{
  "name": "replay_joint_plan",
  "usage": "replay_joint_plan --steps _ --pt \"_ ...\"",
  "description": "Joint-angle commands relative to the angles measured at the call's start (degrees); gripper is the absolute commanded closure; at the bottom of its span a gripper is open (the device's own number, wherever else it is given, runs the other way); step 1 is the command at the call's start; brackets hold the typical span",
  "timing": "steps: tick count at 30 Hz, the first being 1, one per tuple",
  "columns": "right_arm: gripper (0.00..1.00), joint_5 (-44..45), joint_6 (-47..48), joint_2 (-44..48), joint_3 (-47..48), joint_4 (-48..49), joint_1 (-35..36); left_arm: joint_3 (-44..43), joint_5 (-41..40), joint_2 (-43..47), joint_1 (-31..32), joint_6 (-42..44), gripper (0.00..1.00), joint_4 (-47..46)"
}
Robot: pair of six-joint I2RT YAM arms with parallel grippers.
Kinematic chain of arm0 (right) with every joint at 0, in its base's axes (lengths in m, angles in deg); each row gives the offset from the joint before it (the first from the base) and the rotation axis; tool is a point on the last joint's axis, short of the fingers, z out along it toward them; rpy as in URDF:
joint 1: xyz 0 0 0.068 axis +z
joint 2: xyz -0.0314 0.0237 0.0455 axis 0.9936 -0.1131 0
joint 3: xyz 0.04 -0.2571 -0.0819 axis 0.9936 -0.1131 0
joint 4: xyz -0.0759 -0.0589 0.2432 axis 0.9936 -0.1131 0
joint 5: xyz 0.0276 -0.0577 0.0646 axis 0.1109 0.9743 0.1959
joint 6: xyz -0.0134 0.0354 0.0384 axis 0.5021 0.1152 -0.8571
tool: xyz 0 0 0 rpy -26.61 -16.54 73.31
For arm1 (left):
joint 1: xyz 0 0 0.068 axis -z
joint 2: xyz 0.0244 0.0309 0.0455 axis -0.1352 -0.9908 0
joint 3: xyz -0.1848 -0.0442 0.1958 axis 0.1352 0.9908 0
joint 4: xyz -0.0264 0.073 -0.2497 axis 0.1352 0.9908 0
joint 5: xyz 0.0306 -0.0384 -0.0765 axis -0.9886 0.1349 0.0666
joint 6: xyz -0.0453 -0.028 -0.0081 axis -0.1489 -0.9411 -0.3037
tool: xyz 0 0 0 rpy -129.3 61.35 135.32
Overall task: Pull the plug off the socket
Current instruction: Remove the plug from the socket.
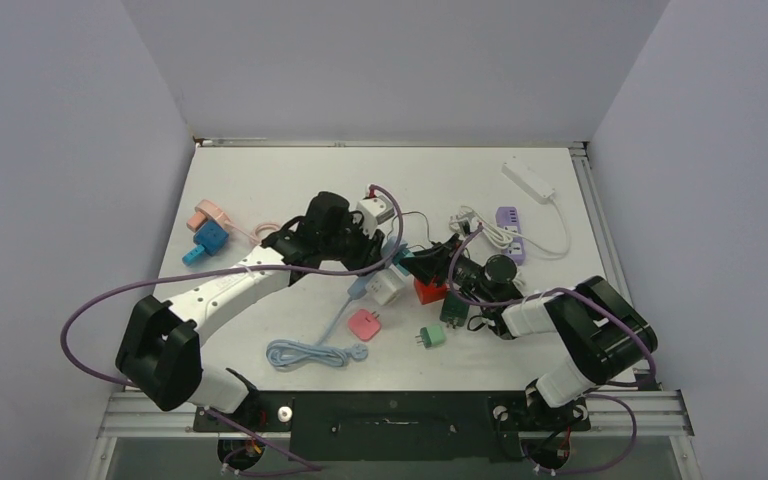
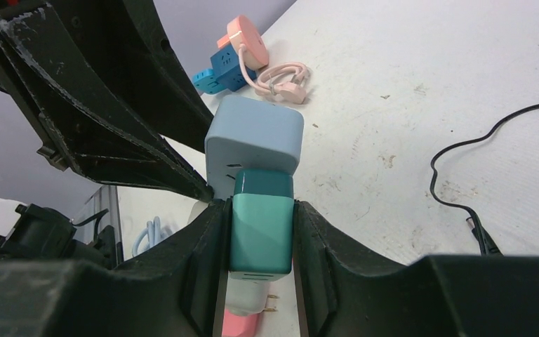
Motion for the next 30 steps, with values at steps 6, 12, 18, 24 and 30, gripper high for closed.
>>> replay_joint_plan --steps 6,12,18,24,30 --pt "0.95 6.39 7.47 5.69 -0.88 -8.14 2.71 -2.28 -18.99 1.15 3.75 -1.47 1.0 -3.92" --pt "0.95 11.75 11.0 9.71 -1.03 -12.26 6.78 -3.96 -34.69 -4.17 7.17 -1.67 1.0 -1.12" --pt "0.95 12.45 11.35 10.54 -1.03 -12.99 7.5 -4.44 -36.26 -6.26 8.01 -2.47 1.0 -0.82" --pt "0.95 12.26 11.42 9.49 -0.46 -13.88 7.29 -3.63 -29.07 -4.66 7.77 -2.03 1.0 -3.01" --pt "0.95 7.29 7.96 5.9 -0.18 -10.0 4.47 -1.73 -13.9 -0.47 5.95 -0.94 1.0 -6.11"
